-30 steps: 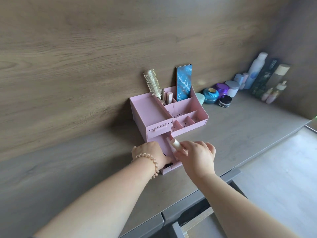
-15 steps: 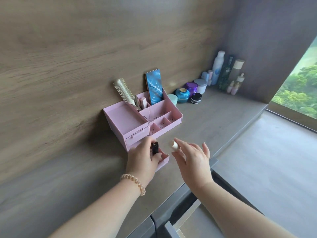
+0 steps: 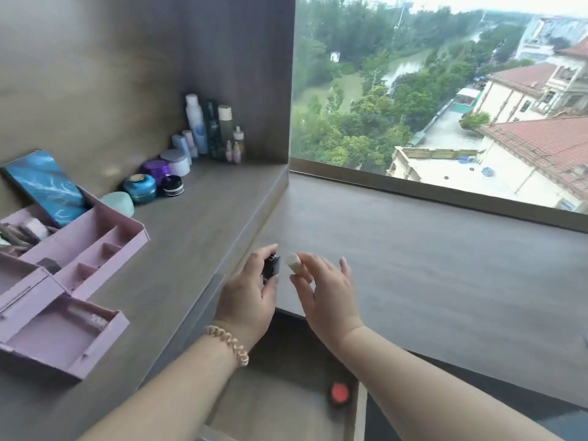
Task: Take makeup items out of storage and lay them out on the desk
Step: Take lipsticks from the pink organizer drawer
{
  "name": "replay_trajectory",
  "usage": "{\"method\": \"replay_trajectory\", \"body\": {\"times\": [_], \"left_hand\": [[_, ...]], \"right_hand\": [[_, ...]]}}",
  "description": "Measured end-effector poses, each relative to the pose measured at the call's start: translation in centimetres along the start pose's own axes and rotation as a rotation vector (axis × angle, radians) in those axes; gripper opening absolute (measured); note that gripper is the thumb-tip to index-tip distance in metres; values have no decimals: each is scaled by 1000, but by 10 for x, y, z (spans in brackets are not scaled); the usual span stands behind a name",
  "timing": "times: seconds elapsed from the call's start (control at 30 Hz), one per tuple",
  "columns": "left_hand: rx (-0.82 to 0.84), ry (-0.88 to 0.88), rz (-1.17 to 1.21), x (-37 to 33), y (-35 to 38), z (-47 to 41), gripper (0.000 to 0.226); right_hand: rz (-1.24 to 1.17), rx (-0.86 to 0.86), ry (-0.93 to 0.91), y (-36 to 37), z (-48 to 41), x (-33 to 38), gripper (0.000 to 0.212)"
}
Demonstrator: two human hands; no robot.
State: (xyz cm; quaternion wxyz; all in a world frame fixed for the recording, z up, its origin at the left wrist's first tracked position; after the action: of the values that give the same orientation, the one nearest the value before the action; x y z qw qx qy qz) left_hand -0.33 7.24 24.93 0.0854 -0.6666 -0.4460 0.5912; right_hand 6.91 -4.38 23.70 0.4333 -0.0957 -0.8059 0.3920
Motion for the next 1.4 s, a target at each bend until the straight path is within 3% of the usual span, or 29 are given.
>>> {"method": "replay_trajectory", "body": {"times": [0.13, 0.37, 0.53, 0.7, 0.97, 1.4], "left_hand": [[64, 189, -62, -60, 64, -16, 51], [217, 314, -90, -169, 221, -6, 52], [358, 249, -23, -243, 354, 16, 44], [416, 177, -18, -285, 440, 30, 34], [463, 127, -26, -309, 506, 23, 34], [510, 139, -52, -301, 552, 16, 38]], "right_hand": [[86, -126, 84, -62, 17, -58, 26], [163, -183, 283, -183, 84, -206, 28], [264, -178, 414, -262, 138, -326, 18], [300, -116, 513, -306, 165, -413, 8], [293, -72, 535, -317, 167, -484, 9], [352, -125, 490, -310, 163, -513, 14]]}}
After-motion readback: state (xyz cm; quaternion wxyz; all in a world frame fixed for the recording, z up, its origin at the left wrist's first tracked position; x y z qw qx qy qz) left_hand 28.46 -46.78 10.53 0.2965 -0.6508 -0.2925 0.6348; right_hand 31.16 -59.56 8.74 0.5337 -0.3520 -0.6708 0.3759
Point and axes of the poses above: each hand's wrist, its own z-axis away from the middle knuckle, its own y-axis out of the palm, x = y × z, the point moved 3 cm from there along -z, towards the middle knuckle, and after that the axes turned 8 degrees about x, right-handed, at the moved point
